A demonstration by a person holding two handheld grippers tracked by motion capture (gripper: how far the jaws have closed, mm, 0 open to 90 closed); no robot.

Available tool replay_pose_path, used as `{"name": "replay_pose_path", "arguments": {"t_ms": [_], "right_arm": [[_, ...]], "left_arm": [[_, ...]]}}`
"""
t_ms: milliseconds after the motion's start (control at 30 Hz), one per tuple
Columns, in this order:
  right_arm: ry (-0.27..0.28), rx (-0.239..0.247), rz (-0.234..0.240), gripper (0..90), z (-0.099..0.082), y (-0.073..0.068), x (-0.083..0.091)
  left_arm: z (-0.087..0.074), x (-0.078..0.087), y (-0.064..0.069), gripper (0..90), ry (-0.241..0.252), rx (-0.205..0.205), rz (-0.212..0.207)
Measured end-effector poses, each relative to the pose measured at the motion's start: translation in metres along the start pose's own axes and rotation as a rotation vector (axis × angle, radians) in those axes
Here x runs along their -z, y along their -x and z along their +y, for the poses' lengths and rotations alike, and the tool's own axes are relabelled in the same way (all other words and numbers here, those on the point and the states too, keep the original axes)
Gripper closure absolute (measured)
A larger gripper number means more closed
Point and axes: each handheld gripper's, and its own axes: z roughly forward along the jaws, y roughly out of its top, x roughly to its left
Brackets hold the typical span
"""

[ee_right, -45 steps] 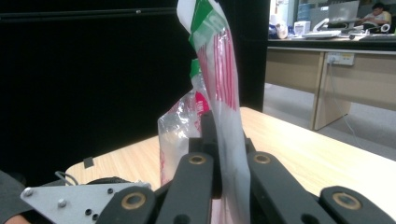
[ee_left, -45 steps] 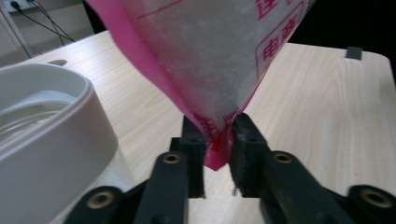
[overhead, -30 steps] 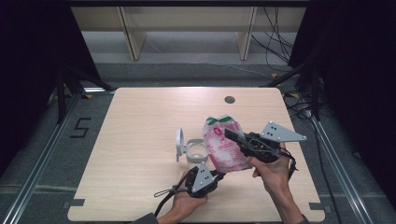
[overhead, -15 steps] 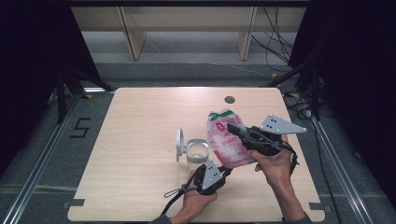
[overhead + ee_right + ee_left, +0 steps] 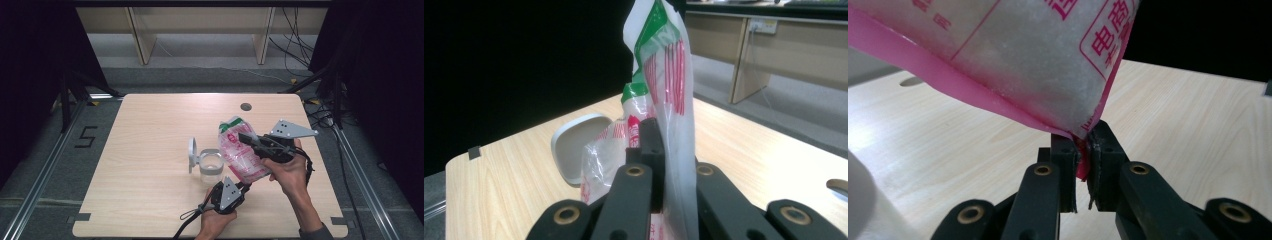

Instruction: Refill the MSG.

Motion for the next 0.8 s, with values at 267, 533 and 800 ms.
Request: {"name": "replay_pose_path", "arguments": {"t_ms": [267, 533, 800], "right_arm": [[-0.008, 0.041, -0.007, 90.0, 0.005, -0.003, -0.007], [-0.033, 0.052, -0.017, 90.0, 0.009, -0.008, -0.017], [-0.066, 0.092, -0.024, 90.0, 0.013, -0.01, -0.028]], "left_arm": [[-0.001, -0.008, 0.002, 82.9, 0.05, 0.047, 0.024], [-0.002, -0.01, 0.003, 83.0, 0.092, 0.066, 0.032], [-0.003, -0.011, 0.004, 83.0, 0.106, 0.092, 0.015]]}}
